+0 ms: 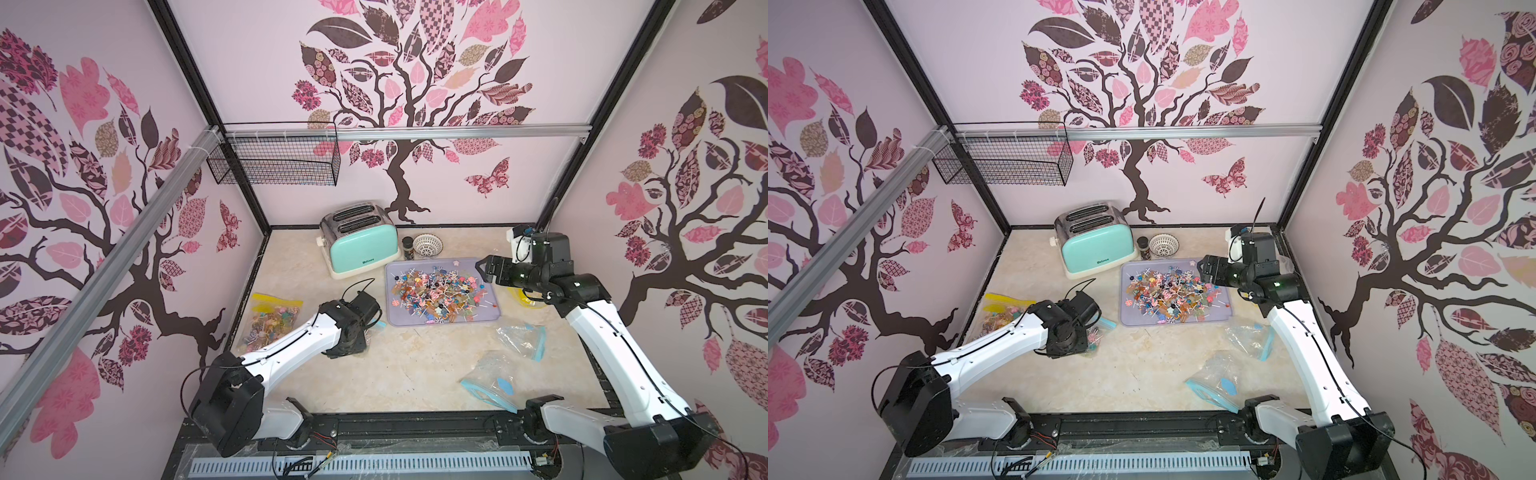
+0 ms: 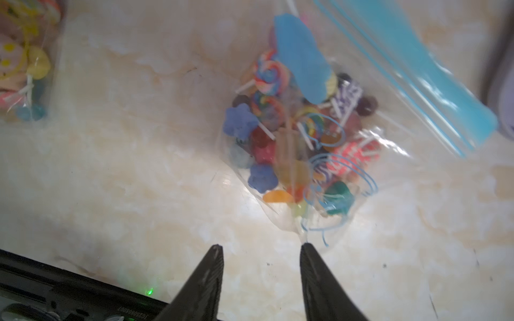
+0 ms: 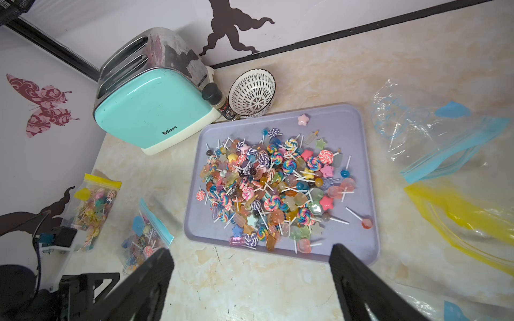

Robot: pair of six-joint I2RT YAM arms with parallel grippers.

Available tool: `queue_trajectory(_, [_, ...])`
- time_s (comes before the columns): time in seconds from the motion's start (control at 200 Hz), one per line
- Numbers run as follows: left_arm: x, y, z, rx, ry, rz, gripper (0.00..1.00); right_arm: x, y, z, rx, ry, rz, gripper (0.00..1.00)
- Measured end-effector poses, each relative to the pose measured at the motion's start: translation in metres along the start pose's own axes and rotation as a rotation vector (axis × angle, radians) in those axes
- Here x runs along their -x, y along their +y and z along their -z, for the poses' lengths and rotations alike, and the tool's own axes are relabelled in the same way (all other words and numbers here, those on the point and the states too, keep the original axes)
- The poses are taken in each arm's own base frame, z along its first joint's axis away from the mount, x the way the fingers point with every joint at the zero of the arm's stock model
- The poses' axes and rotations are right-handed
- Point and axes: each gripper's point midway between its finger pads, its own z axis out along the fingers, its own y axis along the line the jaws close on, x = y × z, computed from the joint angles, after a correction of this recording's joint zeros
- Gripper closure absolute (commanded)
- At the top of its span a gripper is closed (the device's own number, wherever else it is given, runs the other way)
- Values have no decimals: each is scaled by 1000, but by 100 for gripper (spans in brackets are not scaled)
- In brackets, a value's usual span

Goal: Pour candies out of the ziploc bag
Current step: Move the ziploc bag to the center of the board.

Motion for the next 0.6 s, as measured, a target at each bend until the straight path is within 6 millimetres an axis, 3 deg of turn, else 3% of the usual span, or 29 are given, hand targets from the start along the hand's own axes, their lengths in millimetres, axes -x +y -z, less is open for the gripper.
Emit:
queue_trajectory(0.04, [-1,7,-10,17,19,22,100,-2,2,-2,6,8,5,16])
queue_trajectory(0.185, [-12,22,-39,77,79,70,100,-15,21,-14,58,64,48,42])
queue_trajectory(0.285, [-17,22,-52,86,103,81,100,-34,49,-30,137,139,106,43])
queue_trajectory(0.47, [-6,19,-60,84,87,119,100,-109,131,-78,367,370,234,42])
queue_trajectory(0.6, [11,21,-65,70,56,172,100,-172,170,-114,461,531,279,47])
